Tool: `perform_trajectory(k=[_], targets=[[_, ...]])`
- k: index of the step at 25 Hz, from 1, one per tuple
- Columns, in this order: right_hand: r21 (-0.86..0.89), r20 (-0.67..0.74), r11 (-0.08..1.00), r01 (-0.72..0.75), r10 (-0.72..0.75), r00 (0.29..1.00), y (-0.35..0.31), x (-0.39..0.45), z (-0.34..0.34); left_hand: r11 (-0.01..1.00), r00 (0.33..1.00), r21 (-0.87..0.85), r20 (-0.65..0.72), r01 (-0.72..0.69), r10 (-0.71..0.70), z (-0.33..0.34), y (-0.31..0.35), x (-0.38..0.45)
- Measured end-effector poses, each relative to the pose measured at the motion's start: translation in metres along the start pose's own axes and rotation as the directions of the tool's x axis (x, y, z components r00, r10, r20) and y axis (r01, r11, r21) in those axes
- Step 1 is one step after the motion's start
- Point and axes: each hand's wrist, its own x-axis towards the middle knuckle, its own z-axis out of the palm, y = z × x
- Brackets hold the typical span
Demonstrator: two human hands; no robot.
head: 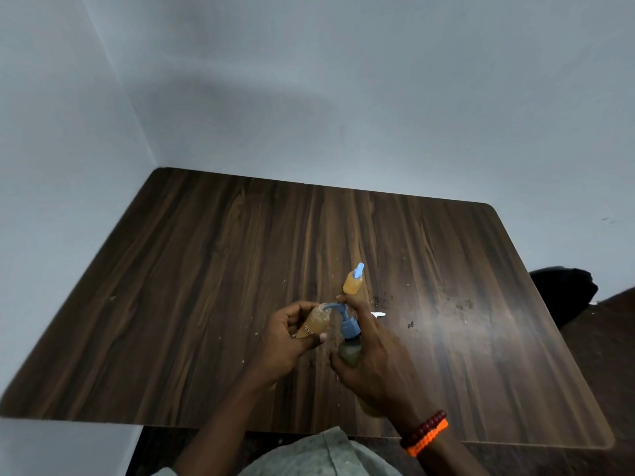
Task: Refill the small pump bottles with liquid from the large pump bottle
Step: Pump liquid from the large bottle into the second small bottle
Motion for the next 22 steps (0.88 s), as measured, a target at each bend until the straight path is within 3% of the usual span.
perform_trajectory(k=[22], targets=[[-0.02, -0.035, 0.999, 0.026, -0.027, 0.999, 0.0005, -0.0005, 0.0023, 1.0, 1.0, -0.024, -0.005, -0.006, 0.006, 0.0002, 0.0011, -0.0003]])
